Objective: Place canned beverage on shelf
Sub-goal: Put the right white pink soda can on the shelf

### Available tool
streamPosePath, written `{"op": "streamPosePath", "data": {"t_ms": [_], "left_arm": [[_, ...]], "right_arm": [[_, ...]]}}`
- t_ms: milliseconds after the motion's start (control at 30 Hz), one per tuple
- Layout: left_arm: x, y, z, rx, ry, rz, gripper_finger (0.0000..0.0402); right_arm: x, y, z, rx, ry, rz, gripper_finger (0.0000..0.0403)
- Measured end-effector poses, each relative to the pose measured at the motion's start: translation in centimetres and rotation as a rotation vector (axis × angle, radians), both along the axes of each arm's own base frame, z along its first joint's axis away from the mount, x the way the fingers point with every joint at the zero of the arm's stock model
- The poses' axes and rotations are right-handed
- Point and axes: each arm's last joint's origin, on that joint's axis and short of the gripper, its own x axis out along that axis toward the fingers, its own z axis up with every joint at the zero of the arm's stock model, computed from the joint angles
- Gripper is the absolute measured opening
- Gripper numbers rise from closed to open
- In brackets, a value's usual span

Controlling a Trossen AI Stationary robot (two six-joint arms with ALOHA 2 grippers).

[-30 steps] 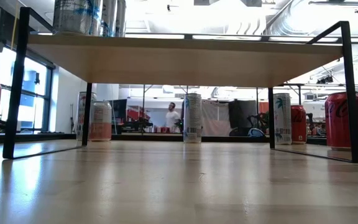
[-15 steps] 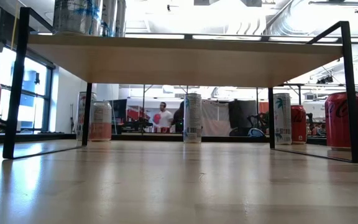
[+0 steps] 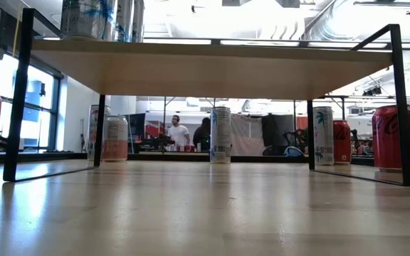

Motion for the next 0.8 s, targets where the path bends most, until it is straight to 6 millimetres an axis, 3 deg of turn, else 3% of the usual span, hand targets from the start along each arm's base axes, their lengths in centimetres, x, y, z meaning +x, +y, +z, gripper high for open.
{"op": "streamPosePath", "data": {"t_ms": [167, 433, 600, 800], "left_arm": [[0.4, -0.4, -1.0, -0.001, 0.014, 0.016, 0.0291], [1.2, 1.0, -1.8, -0.046, 0.064, 0.123, 0.0291], [1.2, 1.7, -2.4, -0.093, 0.102, 0.179, 0.0291], [0.8, 1.4, -2.5, -0.176, 0.145, 0.159, 0.0291]], "right_arm": [[1.4, -8.0, 1.2, 0.032, 0.161, -0.188, 0.0273], [0.2, -19.4, 1.8, 0.215, 0.359, -0.427, 0.0296], [-0.9, -24.3, 1.7, 0.364, 0.349, -0.49, 0.0316], [-1.8, -27.4, 1.8, 0.455, 0.288, -0.5, 0.033]]}}
